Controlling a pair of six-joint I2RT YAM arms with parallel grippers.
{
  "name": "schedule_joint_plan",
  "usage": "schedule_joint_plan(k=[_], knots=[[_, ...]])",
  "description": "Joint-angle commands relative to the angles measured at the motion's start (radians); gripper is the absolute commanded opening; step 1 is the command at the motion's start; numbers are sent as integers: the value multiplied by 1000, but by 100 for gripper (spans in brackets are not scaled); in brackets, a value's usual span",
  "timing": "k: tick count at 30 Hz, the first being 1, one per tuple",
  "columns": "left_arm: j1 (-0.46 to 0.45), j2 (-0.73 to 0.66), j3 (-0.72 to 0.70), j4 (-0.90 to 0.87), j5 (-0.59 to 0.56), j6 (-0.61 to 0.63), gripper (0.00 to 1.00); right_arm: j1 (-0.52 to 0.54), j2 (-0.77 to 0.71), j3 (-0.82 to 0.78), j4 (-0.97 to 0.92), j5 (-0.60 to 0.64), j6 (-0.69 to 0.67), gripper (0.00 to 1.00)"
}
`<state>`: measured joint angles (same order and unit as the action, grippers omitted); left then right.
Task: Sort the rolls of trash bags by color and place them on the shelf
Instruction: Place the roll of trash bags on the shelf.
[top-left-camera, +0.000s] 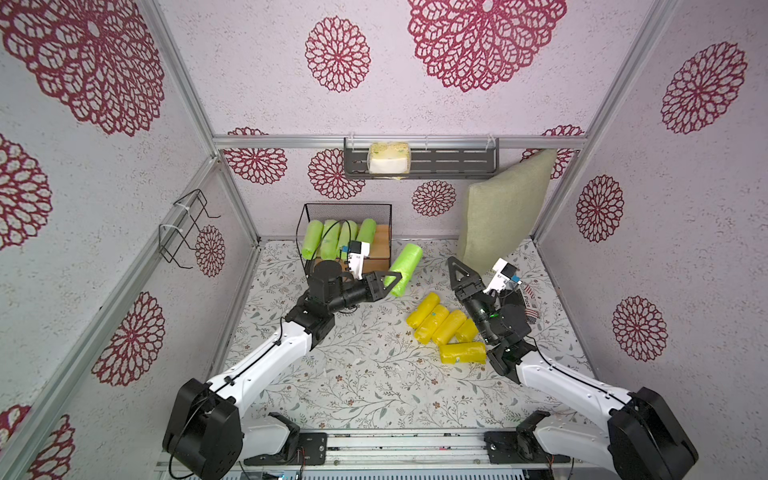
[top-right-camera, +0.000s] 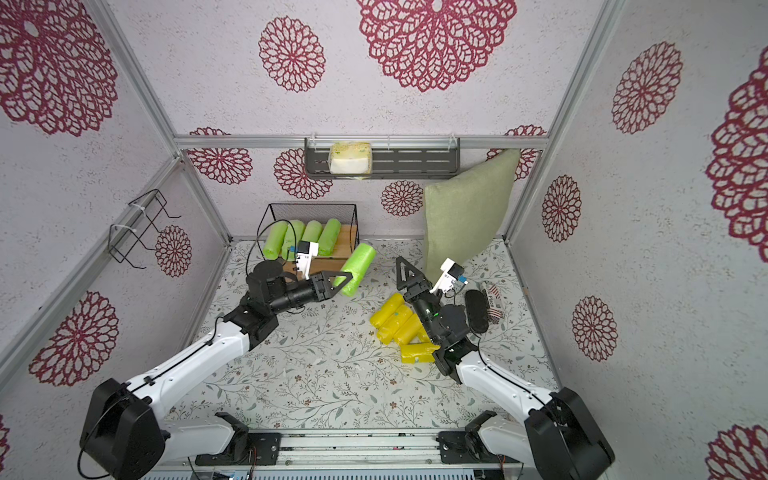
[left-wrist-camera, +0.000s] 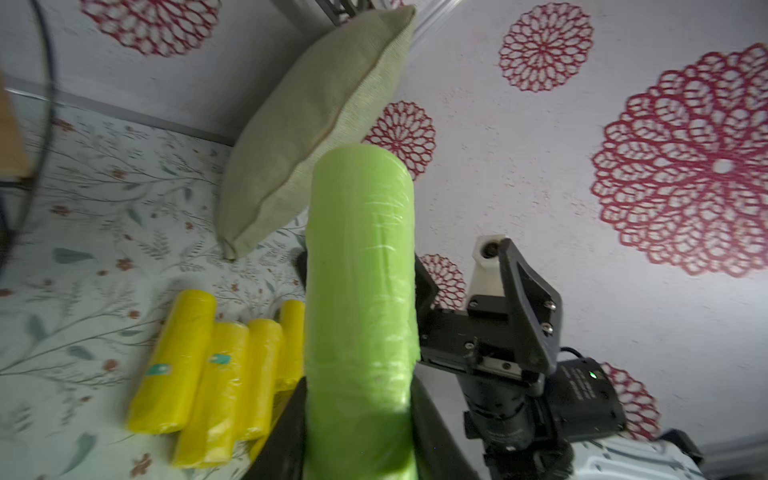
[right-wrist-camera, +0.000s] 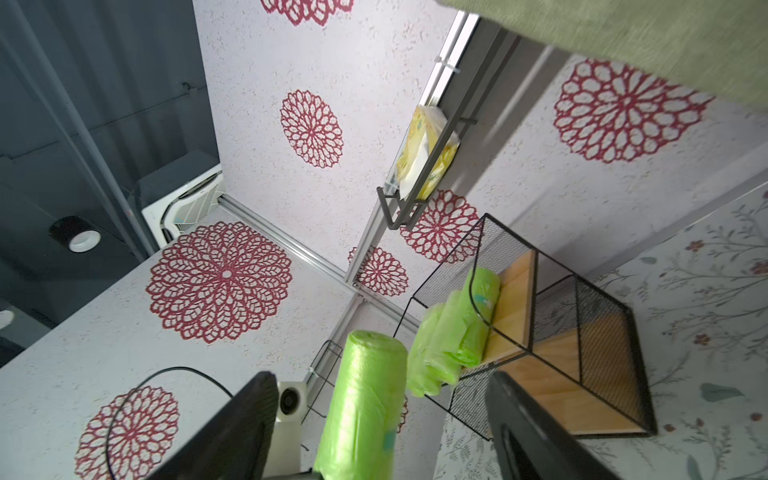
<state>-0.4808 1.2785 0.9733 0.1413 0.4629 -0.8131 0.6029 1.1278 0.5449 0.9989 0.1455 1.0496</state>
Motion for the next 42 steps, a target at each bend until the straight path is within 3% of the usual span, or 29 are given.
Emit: schedule_joint_plan(k=[1, 6, 11, 24, 42], knots=[[9, -67, 118, -289, -302, 218, 25, -3, -79, 9, -89, 70, -159, 83], [15, 22, 277, -442, -528, 294, 28, -3, -104, -14, -136, 87, -203, 83], [16, 192, 457, -535, -615, 300, 29, -5, -105, -40, -137, 85, -200, 83], [34, 549, 795, -648, -641, 302, 29, -30, -144, -85, -136, 80, -188, 83], [38, 749, 983, -715, -623, 324, 34, -51, -138, -110, -119, 61, -152, 83]])
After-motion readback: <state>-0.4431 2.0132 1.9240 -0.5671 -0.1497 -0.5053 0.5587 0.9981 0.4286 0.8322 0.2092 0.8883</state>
